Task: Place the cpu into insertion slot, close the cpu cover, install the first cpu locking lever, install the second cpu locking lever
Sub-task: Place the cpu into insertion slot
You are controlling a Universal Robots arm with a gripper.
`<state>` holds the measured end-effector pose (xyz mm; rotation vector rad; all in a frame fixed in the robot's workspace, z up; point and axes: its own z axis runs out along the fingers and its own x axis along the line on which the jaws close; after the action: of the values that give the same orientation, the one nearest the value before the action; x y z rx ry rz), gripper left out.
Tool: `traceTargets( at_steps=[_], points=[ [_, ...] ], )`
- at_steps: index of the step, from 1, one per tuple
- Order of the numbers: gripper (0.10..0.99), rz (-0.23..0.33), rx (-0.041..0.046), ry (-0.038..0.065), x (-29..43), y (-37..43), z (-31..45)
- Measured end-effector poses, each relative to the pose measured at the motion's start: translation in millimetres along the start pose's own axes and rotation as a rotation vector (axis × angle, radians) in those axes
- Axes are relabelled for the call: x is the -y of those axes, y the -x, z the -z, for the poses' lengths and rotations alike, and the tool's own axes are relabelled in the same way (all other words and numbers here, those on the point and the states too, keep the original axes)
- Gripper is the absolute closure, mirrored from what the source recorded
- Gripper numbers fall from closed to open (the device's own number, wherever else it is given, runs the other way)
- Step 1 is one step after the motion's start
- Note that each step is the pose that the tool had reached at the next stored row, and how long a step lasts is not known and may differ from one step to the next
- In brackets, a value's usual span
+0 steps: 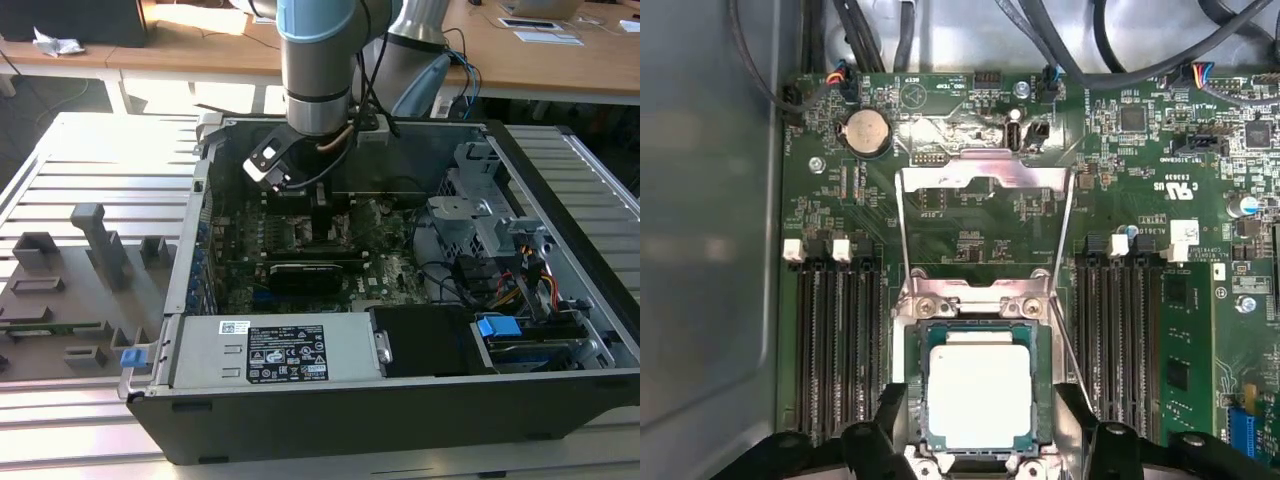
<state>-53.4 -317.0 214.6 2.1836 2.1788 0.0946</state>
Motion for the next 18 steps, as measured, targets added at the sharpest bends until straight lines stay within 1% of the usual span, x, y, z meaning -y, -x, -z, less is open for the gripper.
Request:
traceTargets(
  at_steps=[3, 4, 5, 6, 7, 8, 9, 10, 12, 14, 16, 18],
  points=[
    [0.612, 0.0, -0.0001, 0.0, 1.6, -0.1, 0.0],
    [0.733, 0.001, 0.0, 0.0, 2.9, 0.0, -0.4],
    [0.792, 0.001, -0.0001, -0.001, 3.6, 0.0, -2.2],
    [0.855, 0.003, -0.0003, -0.006, 3.9, 0.0, -5.3],
    [0.918, 0.006, -0.0005, -0.013, 3.9, 0.0, -6.7],
    [0.918, 0.009, -0.0005, -0.02, 3.7, -0.1, -7.3],
    [0.918, 0.016, 0.0013, -0.035, 3.0, 0.0, -8.5],
    [0.918, 0.019, 0.002, -0.04, 2.0, 0.0, -9.2],
    [0.918, 0.023, 0.0035, -0.046, 1.2, 0.2, -10.9],
    [0.918, 0.025, 0.0031, -0.049, -2.2, 0.1, -12.5],
    [0.918, 0.029, 0.003, -0.051, -8.0, 0.2, -13.1],
    [0.918, 0.029, 0.0035, -0.053, -10.9, 0.5, -13.0]
  ],
)
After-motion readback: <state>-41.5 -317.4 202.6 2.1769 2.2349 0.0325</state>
